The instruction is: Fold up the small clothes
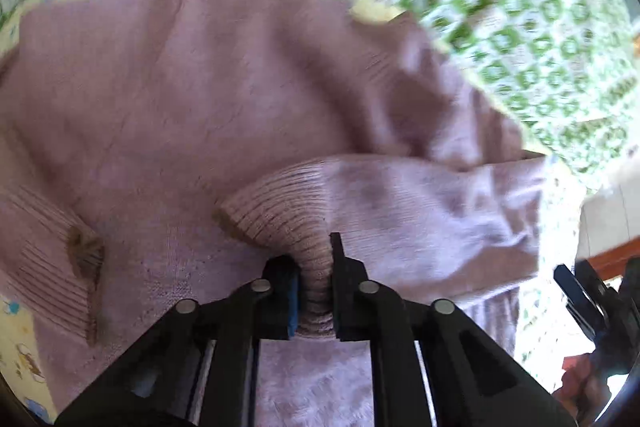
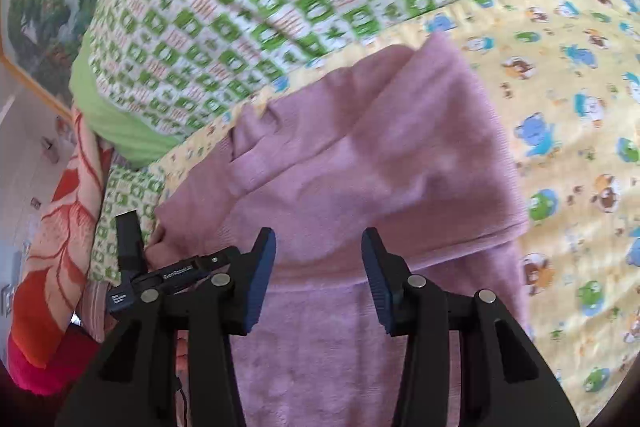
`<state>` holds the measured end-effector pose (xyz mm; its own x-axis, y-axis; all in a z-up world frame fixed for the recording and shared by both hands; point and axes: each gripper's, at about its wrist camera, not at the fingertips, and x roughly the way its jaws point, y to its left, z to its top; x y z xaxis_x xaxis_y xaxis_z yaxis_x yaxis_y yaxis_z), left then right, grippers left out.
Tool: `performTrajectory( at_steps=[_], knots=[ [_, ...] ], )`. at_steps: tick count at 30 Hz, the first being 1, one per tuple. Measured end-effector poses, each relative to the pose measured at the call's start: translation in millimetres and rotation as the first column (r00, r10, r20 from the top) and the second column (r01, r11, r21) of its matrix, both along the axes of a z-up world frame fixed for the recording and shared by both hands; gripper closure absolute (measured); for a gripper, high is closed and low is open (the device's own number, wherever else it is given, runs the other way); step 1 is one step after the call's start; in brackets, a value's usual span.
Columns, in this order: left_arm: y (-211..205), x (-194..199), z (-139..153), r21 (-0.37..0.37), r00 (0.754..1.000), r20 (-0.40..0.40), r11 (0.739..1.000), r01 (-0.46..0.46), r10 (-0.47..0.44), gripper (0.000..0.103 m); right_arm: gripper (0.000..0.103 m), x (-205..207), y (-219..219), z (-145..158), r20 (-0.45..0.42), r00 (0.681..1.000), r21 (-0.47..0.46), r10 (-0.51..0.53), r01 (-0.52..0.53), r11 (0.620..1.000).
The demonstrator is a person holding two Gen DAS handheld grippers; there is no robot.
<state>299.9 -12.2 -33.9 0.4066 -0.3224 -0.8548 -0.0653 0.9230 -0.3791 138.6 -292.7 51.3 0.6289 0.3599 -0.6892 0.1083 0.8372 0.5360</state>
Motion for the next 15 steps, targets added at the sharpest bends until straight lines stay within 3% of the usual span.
performTrajectory(
  at_steps=[2,5,8,10,13,15],
  knots=[
    [7.3,-12.9,32.3,-0.020,0.996,0.086,1.000,0.007,-0.006,0.095,0.057,-1.6,-9.0,2.9,0.014,0.999,-0.010,-0.032,0.032,0.999],
    [33.0,-30.9,62.6,0.058,0.986,0.167,0.998,-0.024,0.014,0.095,0.057,-5.0,-24.8,7.9,0.034,0.996,-0.024,-0.085,0.085,0.996],
    [63.2,-35.5,51.5,0.105,0.991,0.129,0.993,-0.061,0.047,0.095,0.057,-5.0,-39.4,6.0,0.025,0.991,-0.044,-0.130,0.131,0.990],
    [81.5,-38.7,38.8,0.076,0.993,0.085,0.994,-0.084,0.077,0.095,0.057,-1.6,-45.3,-0.1,0.007,0.989,-0.065,-0.145,0.145,0.987],
    [80.9,-41.6,29.4,0.096,0.994,0.070,0.992,-0.088,0.081,0.095,0.056,13.7,-44.7,-12.3,-0.031,0.991,-0.100,-0.127,0.124,0.987],
    [75.5,-43.0,26.9,0.120,0.995,0.067,0.989,-0.081,0.074,0.095,0.050,27.3,-42.9,-21.3,-0.052,0.993,-0.121,-0.106,0.099,0.988]
  ],
)
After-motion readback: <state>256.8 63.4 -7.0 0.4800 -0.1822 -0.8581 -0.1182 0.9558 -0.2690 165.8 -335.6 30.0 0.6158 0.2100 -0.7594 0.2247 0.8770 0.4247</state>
